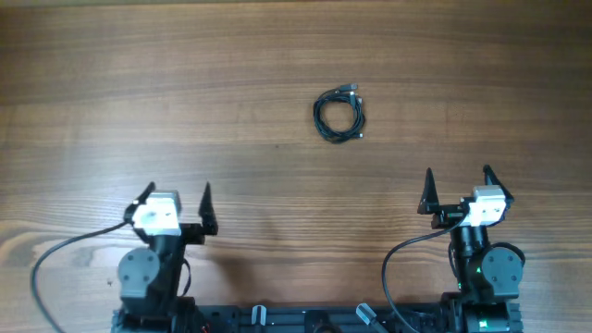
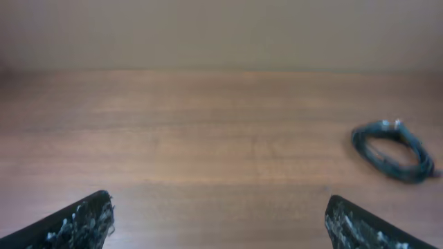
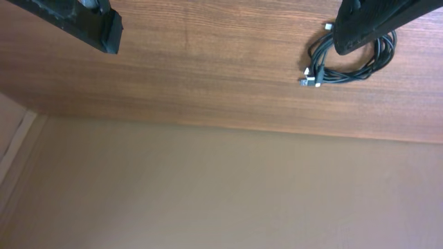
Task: Untangle cables
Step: 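Move the left gripper toward the coiled black cables, right arm raised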
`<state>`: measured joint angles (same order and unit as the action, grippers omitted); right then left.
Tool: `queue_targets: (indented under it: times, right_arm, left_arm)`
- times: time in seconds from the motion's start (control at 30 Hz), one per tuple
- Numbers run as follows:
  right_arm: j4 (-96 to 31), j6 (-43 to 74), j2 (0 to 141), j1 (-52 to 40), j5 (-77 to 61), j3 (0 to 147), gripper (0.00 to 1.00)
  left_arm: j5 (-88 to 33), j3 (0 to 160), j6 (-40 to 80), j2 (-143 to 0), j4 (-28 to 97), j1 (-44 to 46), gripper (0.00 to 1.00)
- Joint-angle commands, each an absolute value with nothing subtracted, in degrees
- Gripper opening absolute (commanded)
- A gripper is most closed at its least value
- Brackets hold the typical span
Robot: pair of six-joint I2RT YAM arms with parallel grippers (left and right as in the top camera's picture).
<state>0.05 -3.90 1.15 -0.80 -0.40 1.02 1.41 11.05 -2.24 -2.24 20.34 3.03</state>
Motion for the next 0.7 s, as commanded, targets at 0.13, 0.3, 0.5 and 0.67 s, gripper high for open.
queue_targets:
  times: [0.13,0.3,0.5,0.67]
  right_arm:
    - [0.2,-3.0,0.5,-0.6,-1.2,0.3,1.0]
    - [0.2,-3.0,0.5,-0.6,-1.2,0.3,1.0]
    - [0.2,-3.0,0.5,-0.6,-1.2,0.3,1.0]
    - [0.2,-3.0,0.6,-0.6,-1.2,0.3,1.0]
  left_arm:
    - [2.9,38.5,-0.8,-17.1,31.9,2.7,1.0]
    - [2.0,53.0,-1.3,-30.0,38.3,2.7,0.99]
    - [0.2,66.7,-1.2,-47.0,46.3,2.7,0.87]
    - [-5.6,66.9,-1.3,-53.2,40.7,2.7,1.0]
